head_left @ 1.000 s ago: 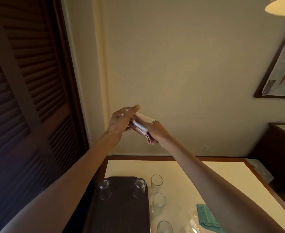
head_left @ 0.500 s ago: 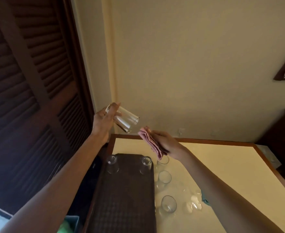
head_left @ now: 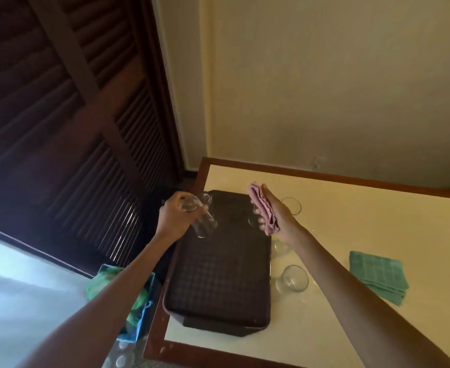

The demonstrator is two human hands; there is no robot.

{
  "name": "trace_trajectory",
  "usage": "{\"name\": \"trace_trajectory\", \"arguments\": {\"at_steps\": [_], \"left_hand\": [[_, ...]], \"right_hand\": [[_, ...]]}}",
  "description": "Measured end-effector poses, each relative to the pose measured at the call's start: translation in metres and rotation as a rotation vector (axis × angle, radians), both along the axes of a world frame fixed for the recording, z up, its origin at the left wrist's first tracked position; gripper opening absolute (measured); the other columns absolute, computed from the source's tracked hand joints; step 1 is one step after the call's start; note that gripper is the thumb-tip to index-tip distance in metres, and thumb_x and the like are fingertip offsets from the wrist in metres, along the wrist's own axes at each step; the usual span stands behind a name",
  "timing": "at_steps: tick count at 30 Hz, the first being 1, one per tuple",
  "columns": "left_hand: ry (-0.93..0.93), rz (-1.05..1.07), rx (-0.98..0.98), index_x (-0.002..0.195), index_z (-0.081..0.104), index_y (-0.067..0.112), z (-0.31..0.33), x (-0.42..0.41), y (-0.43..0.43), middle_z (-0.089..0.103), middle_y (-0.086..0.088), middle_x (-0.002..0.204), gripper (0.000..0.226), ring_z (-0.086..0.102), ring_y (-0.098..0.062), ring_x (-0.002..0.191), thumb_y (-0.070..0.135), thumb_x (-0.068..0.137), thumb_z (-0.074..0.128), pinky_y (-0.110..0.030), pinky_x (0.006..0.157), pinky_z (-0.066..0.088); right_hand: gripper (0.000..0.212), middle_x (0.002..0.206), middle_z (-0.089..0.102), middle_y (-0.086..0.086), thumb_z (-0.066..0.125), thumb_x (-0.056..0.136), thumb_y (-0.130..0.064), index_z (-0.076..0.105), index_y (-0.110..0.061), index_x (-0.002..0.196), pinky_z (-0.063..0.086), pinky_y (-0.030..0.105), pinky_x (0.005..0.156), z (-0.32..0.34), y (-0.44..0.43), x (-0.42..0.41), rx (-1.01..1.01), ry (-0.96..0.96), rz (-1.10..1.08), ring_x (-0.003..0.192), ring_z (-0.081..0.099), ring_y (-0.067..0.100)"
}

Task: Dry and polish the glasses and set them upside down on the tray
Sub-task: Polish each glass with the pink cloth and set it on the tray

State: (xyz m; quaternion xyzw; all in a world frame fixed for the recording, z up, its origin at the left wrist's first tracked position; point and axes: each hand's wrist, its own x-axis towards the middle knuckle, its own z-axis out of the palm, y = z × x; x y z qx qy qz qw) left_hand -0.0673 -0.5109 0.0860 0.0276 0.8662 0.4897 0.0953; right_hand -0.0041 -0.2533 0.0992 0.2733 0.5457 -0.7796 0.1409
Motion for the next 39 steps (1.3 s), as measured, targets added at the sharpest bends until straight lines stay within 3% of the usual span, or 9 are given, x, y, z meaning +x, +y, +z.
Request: {"name": "trace_trajectory", "arguments": {"at_steps": [8, 11, 14, 17, 21, 25, 27, 30, 39], "left_hand": [[-0.034, -0.142, -0.257, 0.109, 0.059, 0.035, -0.064, 0.009, -0.014, 0.068, 0.015, 0.099, 0.057, 0.064, -0.018, 0.104, 0.035, 0.066, 0.096, -0.045, 0.092, 0.056], [-0.042, -0.169, -0.28, 0.119, 0.061, 0.026, -0.073, 0.013, -0.015, 0.065, 0.007, 0.105, 0.059, 0.06, -0.014, 0.101, 0.029, 0.07, 0.095, -0.028, 0.087, 0.052], [-0.055, -0.195, -0.332, 0.116, 0.057, 0.038, -0.082, 0.015, -0.016, 0.059, 0.0, 0.113, 0.062, 0.06, -0.013, 0.097, 0.031, 0.069, 0.095, -0.014, 0.075, 0.046], [-0.054, -0.208, -0.363, 0.116, 0.054, 0.043, -0.093, 0.017, -0.017, 0.059, -0.003, 0.116, 0.065, 0.063, -0.015, 0.099, 0.031, 0.067, 0.095, -0.031, 0.088, 0.059], [-0.05, -0.183, -0.396, 0.125, 0.054, 0.031, -0.082, 0.025, -0.015, 0.05, -0.001, 0.116, 0.064, 0.058, -0.021, 0.105, 0.026, 0.074, 0.092, -0.043, 0.096, 0.057], [-0.101, -0.286, -0.537, 0.136, 0.05, 0.023, -0.066, 0.018, -0.008, 0.054, -0.001, 0.118, 0.071, 0.049, -0.031, 0.127, 0.03, 0.077, 0.089, -0.052, 0.108, 0.044], [-0.077, -0.341, -0.617, 0.141, 0.047, 0.023, -0.052, 0.011, -0.001, 0.055, -0.004, 0.136, 0.079, 0.039, -0.032, 0.138, 0.038, 0.076, 0.089, -0.054, 0.112, 0.037], [0.032, -0.362, -0.525, 0.138, 0.052, 0.024, -0.026, -0.001, 0.024, 0.054, -0.002, 0.143, 0.066, 0.041, -0.029, 0.138, 0.037, 0.082, 0.084, -0.053, 0.112, 0.039], [0.155, -0.516, -0.194, 0.117, 0.062, 0.022, 0.021, -0.01, 0.149, 0.071, 0.004, 0.112, 0.026, 0.067, -0.014, 0.103, 0.024, 0.094, 0.072, -0.043, 0.097, 0.057]], "right_hand": [[0.064, 0.065, 0.045, -0.005, 0.065, 0.075, -0.068, 0.06, -0.013, 0.107, 0.025, 0.024, 0.051, -0.028, -0.006, 0.003, -0.021, -0.037, 0.128, 0.05, 0.036, 0.008], [0.066, 0.066, 0.043, -0.005, 0.075, 0.073, -0.061, 0.056, -0.011, 0.113, 0.024, 0.025, 0.053, -0.03, -0.007, 0.002, -0.041, -0.047, 0.134, 0.051, 0.034, 0.008], [0.062, 0.066, 0.042, -0.005, 0.076, 0.076, -0.054, 0.054, -0.011, 0.115, 0.024, 0.025, 0.054, -0.031, -0.008, 0.001, -0.033, -0.046, 0.143, 0.051, 0.033, 0.008], [0.049, 0.065, 0.041, -0.005, 0.071, 0.083, -0.049, 0.056, -0.011, 0.11, 0.025, 0.025, 0.052, -0.033, -0.007, 0.001, -0.045, -0.047, 0.126, 0.052, 0.035, 0.009], [0.036, 0.069, 0.043, -0.002, 0.063, 0.091, -0.043, 0.059, -0.01, 0.105, 0.03, 0.024, 0.051, -0.036, 0.001, 0.003, -0.103, -0.011, 0.087, 0.054, 0.039, 0.01], [0.045, 0.07, 0.045, -0.002, 0.056, 0.095, -0.049, 0.058, -0.007, 0.111, 0.033, 0.02, 0.045, -0.033, 0.013, 0.005, -0.17, 0.028, 0.069, 0.051, 0.04, 0.009], [0.049, 0.07, 0.046, -0.002, 0.053, 0.094, -0.052, 0.057, -0.007, 0.113, 0.034, 0.02, 0.044, -0.029, 0.018, 0.006, -0.187, 0.039, 0.059, 0.05, 0.04, 0.008], [0.051, 0.069, 0.047, -0.001, 0.047, 0.096, -0.056, 0.059, -0.008, 0.108, 0.035, 0.02, 0.043, -0.017, 0.034, 0.011, -0.206, 0.076, 0.035, 0.049, 0.042, 0.008], [0.05, 0.066, 0.044, -0.001, 0.037, 0.1, -0.054, 0.062, -0.011, 0.099, 0.032, 0.021, 0.045, 0.012, 0.12, 0.035, -0.085, 0.108, -0.238, 0.05, 0.038, 0.009]]}}
